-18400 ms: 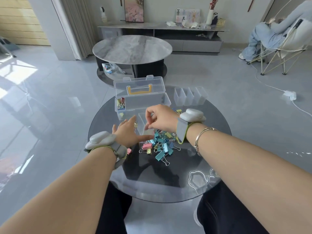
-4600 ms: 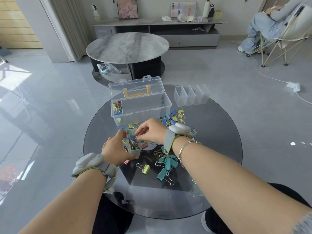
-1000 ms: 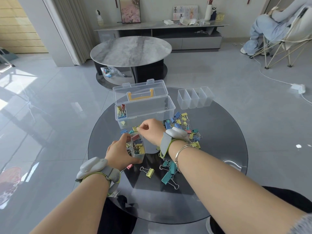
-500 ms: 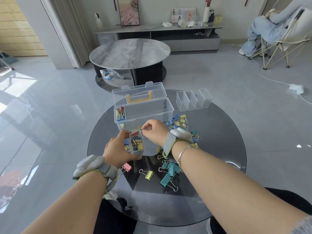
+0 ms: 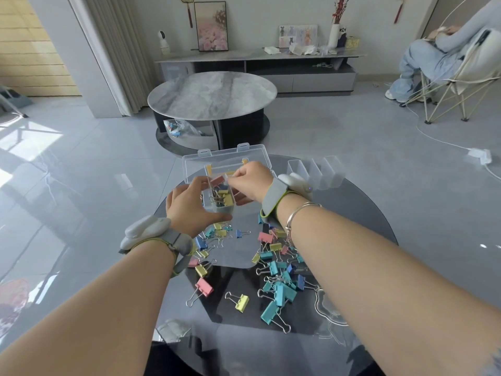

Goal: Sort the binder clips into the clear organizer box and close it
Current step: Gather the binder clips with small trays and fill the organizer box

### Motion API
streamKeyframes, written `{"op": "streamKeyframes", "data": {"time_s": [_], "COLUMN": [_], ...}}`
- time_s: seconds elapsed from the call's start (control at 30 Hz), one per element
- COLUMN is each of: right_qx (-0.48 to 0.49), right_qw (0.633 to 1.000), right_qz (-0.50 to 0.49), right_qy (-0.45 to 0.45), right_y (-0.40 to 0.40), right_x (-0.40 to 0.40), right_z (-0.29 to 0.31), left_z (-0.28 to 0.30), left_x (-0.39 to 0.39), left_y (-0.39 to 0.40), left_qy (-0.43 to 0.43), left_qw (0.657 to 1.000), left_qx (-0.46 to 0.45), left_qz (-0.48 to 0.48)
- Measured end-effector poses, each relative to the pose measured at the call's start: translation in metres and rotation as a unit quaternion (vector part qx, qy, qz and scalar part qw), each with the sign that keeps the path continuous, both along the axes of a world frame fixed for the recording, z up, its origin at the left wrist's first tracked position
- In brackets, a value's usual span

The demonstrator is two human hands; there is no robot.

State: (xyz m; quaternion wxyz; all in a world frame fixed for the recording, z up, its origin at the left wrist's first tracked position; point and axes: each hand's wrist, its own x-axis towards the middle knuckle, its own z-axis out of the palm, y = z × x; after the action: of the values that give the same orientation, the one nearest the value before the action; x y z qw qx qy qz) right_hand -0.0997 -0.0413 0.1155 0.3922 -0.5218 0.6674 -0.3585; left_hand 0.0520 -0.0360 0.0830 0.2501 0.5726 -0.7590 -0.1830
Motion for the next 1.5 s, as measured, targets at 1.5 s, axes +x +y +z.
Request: {"op": "streamKeyframes", "data": {"time_s": [1.5], "right_qx": [0.034], "right_qw": [0.985], "right_qz": [-0.105], "right_qy": [0.133], "right_y": [-0.079], "right_x": [-0.076], "right_z": [-0.029], "left_z": [-0.024], "left_x": [-0.056], "left_y": [-0.082], "left_qy": [-0.105], "left_qw": [0.983], "left_qx": [0.127], "left_qz": [-0.082]}}
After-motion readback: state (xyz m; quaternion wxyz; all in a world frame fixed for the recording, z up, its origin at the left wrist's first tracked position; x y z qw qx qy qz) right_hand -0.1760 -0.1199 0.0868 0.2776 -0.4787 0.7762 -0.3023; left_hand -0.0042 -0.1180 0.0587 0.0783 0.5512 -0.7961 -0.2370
